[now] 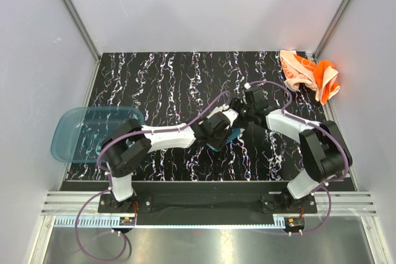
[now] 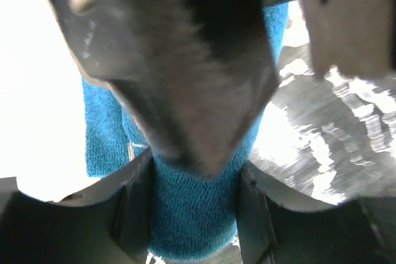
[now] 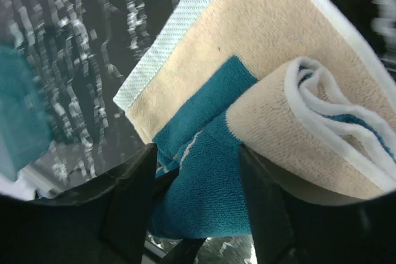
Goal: Roll the towels
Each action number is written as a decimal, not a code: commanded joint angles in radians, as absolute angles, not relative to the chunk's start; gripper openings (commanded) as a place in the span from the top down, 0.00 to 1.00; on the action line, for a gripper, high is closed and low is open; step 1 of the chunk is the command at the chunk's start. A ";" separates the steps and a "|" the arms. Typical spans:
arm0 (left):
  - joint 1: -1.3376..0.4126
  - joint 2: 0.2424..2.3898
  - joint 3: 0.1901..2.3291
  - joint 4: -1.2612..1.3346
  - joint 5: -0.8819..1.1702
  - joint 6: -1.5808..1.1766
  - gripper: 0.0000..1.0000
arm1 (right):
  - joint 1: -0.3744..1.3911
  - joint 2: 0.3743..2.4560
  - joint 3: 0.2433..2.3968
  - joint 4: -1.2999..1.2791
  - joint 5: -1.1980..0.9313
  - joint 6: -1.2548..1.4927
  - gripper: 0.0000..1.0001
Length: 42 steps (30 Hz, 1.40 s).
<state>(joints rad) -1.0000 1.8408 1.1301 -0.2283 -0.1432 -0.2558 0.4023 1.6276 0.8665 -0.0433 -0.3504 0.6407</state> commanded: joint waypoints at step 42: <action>-0.683 1.954 1.098 -0.242 0.854 -0.535 0.55 | 0.443 1.267 0.644 -0.103 -0.282 0.745 0.22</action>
<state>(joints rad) -0.6830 1.9125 1.0912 -0.2276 0.8234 -0.5232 0.4164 1.2182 0.6170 -0.1707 -0.2867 0.7280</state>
